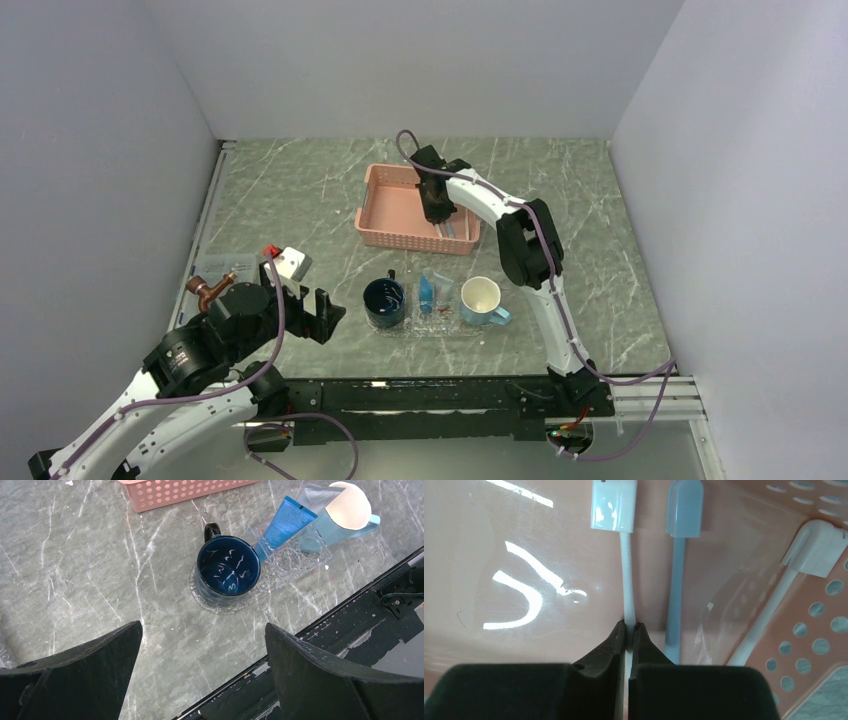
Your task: Prepare toiletry sets of a toothbrush and toothpaste on the tray
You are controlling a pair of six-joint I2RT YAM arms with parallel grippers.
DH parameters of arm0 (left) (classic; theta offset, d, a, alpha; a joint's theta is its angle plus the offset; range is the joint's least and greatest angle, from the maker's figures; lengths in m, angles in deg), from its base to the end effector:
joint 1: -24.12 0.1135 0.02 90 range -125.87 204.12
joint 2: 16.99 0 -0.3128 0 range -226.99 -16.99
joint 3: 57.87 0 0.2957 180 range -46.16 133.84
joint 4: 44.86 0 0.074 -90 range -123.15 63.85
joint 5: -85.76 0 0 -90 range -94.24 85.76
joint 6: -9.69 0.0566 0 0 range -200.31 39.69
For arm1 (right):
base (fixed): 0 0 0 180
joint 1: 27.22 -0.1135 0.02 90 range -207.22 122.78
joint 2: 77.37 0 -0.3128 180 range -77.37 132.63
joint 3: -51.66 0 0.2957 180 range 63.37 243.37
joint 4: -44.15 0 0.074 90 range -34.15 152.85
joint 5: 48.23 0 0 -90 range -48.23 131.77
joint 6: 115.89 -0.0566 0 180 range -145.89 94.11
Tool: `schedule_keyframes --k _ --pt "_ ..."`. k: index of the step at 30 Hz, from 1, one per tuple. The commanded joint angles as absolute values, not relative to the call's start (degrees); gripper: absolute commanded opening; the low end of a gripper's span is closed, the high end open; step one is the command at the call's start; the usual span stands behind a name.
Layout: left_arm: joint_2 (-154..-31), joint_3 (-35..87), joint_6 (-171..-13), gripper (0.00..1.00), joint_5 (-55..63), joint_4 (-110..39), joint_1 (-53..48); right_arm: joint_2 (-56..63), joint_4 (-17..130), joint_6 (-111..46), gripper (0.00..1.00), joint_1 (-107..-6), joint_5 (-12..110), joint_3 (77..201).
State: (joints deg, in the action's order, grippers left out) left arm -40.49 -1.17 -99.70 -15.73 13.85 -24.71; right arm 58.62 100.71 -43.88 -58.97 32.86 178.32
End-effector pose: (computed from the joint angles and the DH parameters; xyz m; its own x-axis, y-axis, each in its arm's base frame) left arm 0.0726 -0.0659 0.3444 -0.4730 0.0467 -0.8798 0.4901 0.8438 -0.2187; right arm 0.5062 0.3029 0.1643 -0.8822 -0.1871 -0.4322 -0.2036 0.9790 -0.0083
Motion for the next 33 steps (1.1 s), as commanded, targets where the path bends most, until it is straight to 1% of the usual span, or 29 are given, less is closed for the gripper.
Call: schedule_keyframes --k 1,9,15,27,33 --pt "-41.25 -0.92 -100.70 0.99 -16.68 12.55 -24.76 56.80 99.01 -43.55 0.00 -58.86 32.32 176.93" --pt "-41.10 -0.90 -100.78 0.99 -16.92 12.55 -24.79 51.11 98.97 -43.38 0.00 -58.89 32.04 176.73" --pt "-41.05 -0.94 -100.72 1.00 -16.90 12.52 -24.75 45.02 97.83 -43.29 0.00 -58.90 31.54 174.51" --pt "-40.63 -0.94 -100.71 0.99 -16.80 12.47 -24.75 37.66 95.42 -42.91 0.00 -58.94 31.84 170.37" --pt "-40.78 -0.59 -100.48 0.99 -16.04 12.25 -24.82 30.90 92.21 -41.48 0.00 -59.03 33.15 166.93"
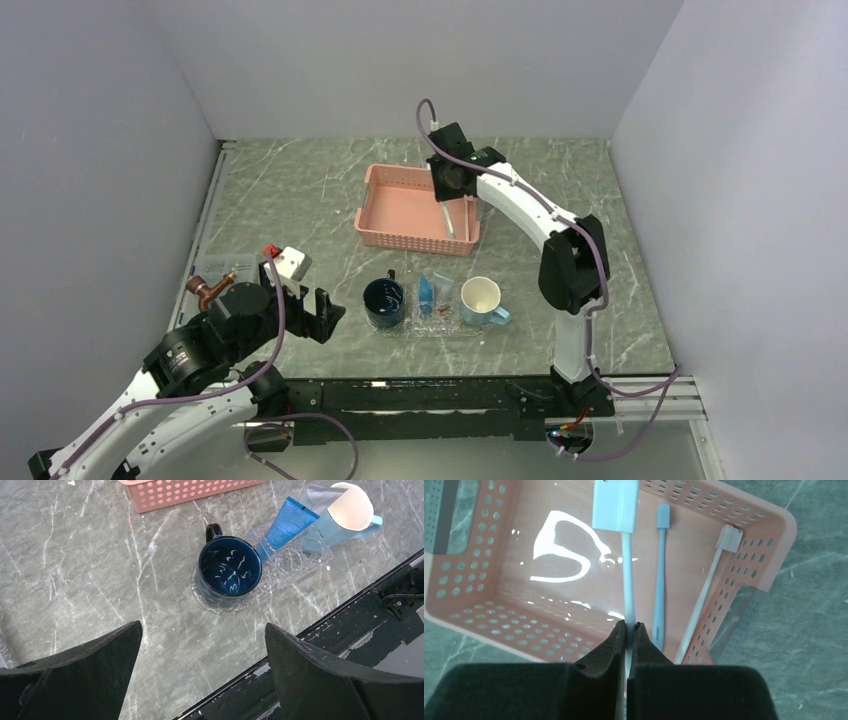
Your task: Prepare toiletry sets of a toothbrush and toothpaste on the tray
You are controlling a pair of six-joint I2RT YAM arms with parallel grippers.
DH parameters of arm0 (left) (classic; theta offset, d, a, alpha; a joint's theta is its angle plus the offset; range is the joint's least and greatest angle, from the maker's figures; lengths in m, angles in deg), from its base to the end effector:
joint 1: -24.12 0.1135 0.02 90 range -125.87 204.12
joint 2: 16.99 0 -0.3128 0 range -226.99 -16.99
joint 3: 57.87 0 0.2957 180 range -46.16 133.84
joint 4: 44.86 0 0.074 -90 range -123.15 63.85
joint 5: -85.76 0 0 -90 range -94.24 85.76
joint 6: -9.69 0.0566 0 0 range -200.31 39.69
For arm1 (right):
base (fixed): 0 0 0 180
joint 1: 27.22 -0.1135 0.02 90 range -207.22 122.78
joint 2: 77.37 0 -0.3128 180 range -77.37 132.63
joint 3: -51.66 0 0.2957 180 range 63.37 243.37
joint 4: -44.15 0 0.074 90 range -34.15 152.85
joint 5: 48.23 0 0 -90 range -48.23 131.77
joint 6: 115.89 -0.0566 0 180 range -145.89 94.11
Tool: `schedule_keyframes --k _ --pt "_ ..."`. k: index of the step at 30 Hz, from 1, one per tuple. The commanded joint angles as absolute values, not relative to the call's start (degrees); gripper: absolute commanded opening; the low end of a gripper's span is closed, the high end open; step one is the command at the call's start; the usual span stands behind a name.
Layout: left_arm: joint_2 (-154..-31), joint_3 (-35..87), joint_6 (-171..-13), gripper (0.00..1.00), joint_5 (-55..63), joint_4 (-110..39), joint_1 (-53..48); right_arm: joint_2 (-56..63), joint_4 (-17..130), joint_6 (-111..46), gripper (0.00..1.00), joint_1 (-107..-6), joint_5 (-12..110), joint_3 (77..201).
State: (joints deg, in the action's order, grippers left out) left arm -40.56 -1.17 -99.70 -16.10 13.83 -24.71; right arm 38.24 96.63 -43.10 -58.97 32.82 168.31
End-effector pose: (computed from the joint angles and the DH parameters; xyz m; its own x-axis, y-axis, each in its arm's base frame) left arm 0.0730 -0.0659 0.3444 -0.4720 0.0461 -0.8804 0.4855 0.8472 -0.2159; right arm 0.4569 0.2724 0.2994 -0.7646 -0.1294 -0.6314 -0.2210 0.9729 0.0682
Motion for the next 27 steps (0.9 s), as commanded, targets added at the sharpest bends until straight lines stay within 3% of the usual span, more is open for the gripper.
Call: schedule_keyframes --k 1,15,27 --pt "-40.66 -0.48 -100.46 0.99 -15.94 12.16 -24.75 29.40 91.50 -41.18 0.00 -59.03 33.75 166.08" --pt "-44.14 4.08 -101.10 0.99 -9.31 3.03 -24.77 3.06 80.66 -41.06 0.00 -60.01 52.37 148.58" --pt "-50.89 8.41 -104.88 0.99 5.84 -9.85 -24.77 -14.67 59.79 -56.10 0.00 -60.30 71.95 131.64"
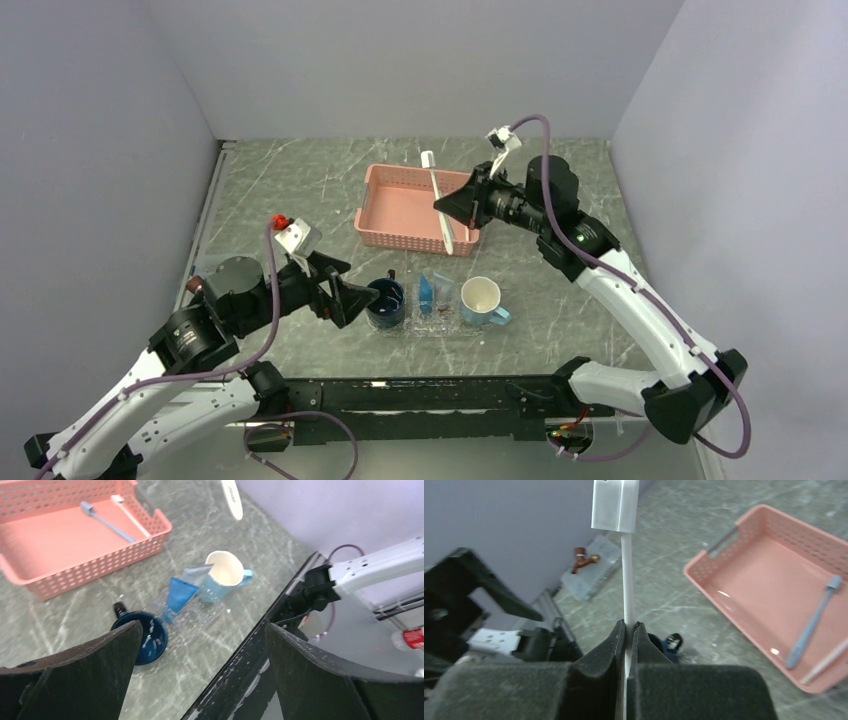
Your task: Prepare toiletry sets of a toothbrush and toothpaste on the tray
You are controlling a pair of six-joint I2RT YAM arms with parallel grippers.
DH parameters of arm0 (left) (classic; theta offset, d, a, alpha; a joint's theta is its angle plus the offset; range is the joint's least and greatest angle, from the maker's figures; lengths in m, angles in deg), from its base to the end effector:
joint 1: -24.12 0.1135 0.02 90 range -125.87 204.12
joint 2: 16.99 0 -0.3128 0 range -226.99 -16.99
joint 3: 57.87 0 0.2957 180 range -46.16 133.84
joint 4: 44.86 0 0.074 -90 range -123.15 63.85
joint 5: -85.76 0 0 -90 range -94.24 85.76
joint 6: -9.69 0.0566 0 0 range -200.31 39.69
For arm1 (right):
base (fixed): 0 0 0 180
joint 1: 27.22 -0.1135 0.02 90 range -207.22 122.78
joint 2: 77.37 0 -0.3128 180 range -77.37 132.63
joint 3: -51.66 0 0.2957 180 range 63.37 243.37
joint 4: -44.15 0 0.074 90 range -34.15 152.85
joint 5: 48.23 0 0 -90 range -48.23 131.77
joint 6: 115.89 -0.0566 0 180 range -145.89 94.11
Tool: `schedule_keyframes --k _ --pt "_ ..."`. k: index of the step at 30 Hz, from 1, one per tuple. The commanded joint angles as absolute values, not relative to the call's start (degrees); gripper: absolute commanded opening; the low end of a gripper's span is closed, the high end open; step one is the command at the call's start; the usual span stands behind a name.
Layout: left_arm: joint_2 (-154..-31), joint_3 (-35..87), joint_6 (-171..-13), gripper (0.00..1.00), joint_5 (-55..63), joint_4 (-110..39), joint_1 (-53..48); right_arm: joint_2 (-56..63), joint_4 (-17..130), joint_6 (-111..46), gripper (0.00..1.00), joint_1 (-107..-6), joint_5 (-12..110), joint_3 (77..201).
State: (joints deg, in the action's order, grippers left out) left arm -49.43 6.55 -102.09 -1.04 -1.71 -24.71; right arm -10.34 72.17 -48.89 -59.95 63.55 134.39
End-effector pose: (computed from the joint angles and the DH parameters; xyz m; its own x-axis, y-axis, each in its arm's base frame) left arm 0.0864 -0.1036 0.4126 -0.4107 -0.0932 -0.9070 0.6841 0.6262 -0.3741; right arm 0.2463 0.1832 0.4545 -0.4806 0.1225 -0.8684 -0.6727 0.5837 0.4546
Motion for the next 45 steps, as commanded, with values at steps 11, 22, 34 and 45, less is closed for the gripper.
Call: schedule_keyframes --k 11,22,34,45 --pt "-55.14 7.08 -113.65 0.99 16.31 -25.36 -24.74 -19.35 33.19 -75.00 0.00 -62.28 81.40 120.18" --pt "-58.17 5.62 -119.48 0.99 20.78 -35.86 -24.78 -19.05 19.97 -81.75 0.00 -70.62 77.94 117.17" --pt "-58.14 5.78 -121.68 0.70 24.32 -40.08 -24.76 -17.83 17.67 -81.25 0.00 -76.10 70.98 116.63" --pt "-57.53 5.82 -121.62 0.19 25.14 -39.98 -24.75 -17.66 21.06 -77.92 0.00 -79.32 66.29 117.94"
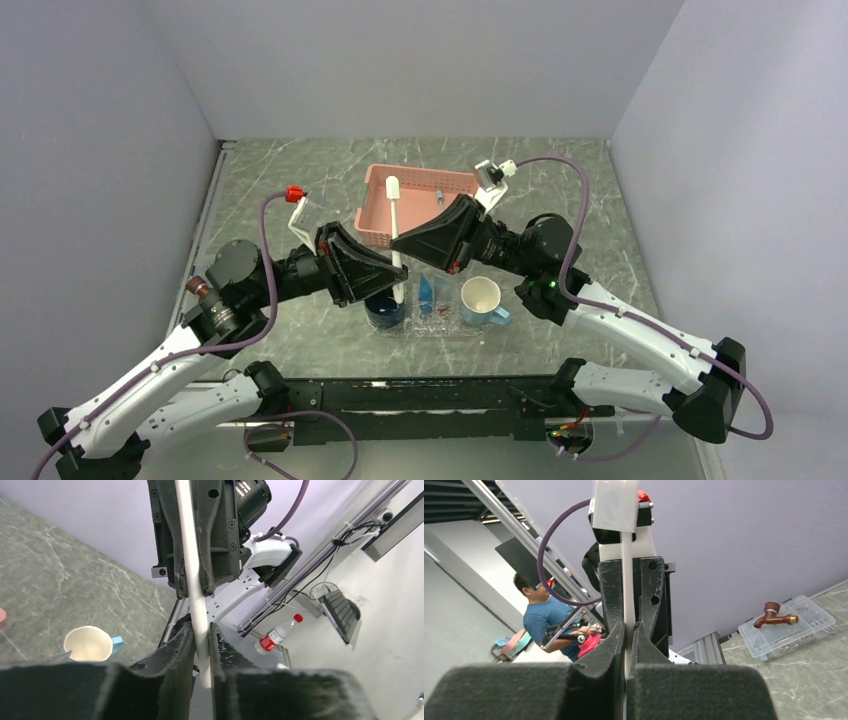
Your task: Prepare toiletry sets of a toothbrush and toothpaste on the tray
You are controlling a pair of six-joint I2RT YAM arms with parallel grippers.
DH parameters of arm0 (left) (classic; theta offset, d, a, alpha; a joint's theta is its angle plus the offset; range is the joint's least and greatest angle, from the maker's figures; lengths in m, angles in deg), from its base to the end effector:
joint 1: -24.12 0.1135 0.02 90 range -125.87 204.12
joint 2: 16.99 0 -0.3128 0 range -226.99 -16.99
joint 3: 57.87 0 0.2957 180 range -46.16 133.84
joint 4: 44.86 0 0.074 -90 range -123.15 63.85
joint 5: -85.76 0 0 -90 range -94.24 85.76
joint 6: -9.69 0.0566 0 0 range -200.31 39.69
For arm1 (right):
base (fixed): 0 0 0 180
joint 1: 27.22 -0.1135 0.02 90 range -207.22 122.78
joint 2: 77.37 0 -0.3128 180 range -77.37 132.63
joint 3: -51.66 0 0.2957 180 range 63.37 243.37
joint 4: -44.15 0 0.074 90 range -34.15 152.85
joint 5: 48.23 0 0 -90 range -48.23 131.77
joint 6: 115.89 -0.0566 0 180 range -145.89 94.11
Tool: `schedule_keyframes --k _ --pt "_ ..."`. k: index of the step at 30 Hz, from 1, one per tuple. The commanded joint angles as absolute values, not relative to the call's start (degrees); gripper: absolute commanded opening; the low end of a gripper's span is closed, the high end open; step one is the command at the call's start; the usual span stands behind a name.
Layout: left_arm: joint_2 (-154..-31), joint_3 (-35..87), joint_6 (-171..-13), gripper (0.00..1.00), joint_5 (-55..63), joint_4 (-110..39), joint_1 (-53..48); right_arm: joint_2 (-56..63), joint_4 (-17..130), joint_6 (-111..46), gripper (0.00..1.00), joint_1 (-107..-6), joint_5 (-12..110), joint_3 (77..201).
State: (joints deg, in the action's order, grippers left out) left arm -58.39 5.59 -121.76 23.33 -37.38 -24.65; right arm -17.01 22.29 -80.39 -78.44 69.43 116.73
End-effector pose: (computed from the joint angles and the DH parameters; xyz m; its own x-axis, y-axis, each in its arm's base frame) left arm 0.0987 -0.1523 0.4627 -0.5124 -0.3057 -0.8025 0.8308 0.0601 -0.5533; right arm 0.1493 0.2277 0.4652 -0.6111 0.3906 -0.6884 -0.7800 -0.1497 0.6076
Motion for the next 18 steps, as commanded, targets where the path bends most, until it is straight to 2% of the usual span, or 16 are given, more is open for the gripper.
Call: schedule_keyframes --k 1,3,5,6,9,12,18 --pt "-57.36 5.77 -121.43 0.12 25.00 -39.70 -24.77 -17.70 21.46 -77.65 0.00 -79.53 65.91 118.01" --pt "-56.99 5.85 -121.02 0.00 24.41 -38.92 -24.80 -17.91 22.23 -77.13 0.00 -79.85 65.27 118.04" --pt "-56.70 5.93 -120.37 0.00 23.70 -37.78 -24.80 -18.06 23.37 -76.62 0.00 -80.08 64.90 118.39" --pt "-56.52 6.08 -119.87 0.00 23.18 -36.82 -24.78 -18.18 24.71 -76.34 0.05 -80.19 64.89 118.70" --pt "-55.82 6.58 -117.30 0.00 20.56 -32.54 -24.78 -19.11 29.52 -74.23 0.40 -80.19 64.45 119.78" --pt "-55.00 7.65 -113.75 0.00 16.76 -26.10 -24.76 -20.66 36.20 -71.09 0.55 -80.26 63.57 121.20" --pt "-53.02 8.41 -106.94 0.00 9.68 -15.23 -24.75 -22.52 52.20 -63.93 0.60 -80.22 60.04 124.92"
